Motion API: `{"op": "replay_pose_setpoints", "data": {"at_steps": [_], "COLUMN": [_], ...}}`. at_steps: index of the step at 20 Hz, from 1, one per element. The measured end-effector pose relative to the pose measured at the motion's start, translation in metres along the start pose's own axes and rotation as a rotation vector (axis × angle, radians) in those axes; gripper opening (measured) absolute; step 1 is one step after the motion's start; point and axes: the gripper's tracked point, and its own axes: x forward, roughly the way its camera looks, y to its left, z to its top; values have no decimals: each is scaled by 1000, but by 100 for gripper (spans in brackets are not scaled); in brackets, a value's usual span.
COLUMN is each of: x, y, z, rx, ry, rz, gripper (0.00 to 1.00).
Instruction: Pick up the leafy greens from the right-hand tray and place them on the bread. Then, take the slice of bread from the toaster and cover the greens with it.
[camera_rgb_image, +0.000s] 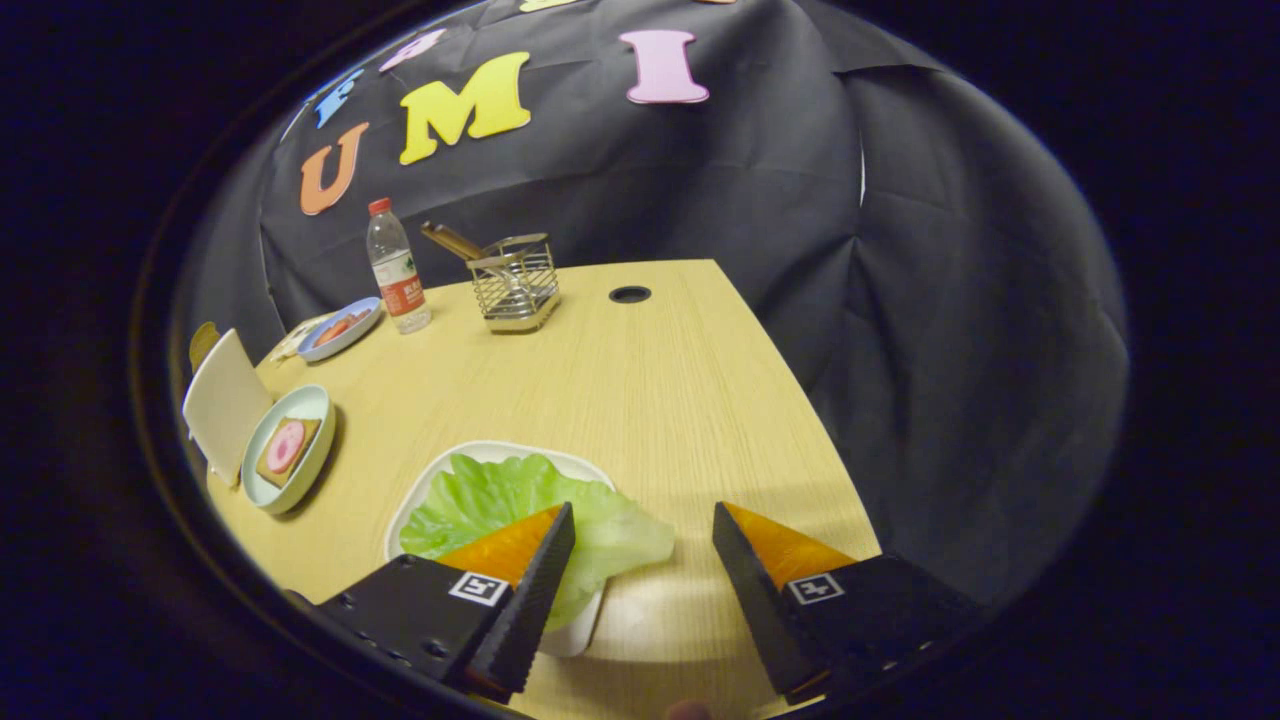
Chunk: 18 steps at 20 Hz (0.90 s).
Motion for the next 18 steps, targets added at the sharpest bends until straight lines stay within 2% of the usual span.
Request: {"op": "replay_pose_setpoints", "data": {"at_steps": [1, 5, 6, 7, 9, 11, 18], "x": [0, 0, -1, 0, -4, -8, -63], "y": [3, 8, 6, 6, 6, 11, 38], "z": [-2, 0, 4, 6, 11, 13, 60], "rx": [5, 2, -2, -8, -15, -11, -4], "ry": [5, 8, -4, -13, -25, -17, -102], "rz": [5, -13, -28, -46, -62, -45, -8], "gripper": [82, 50, 37, 30, 4, 0, 0]}}
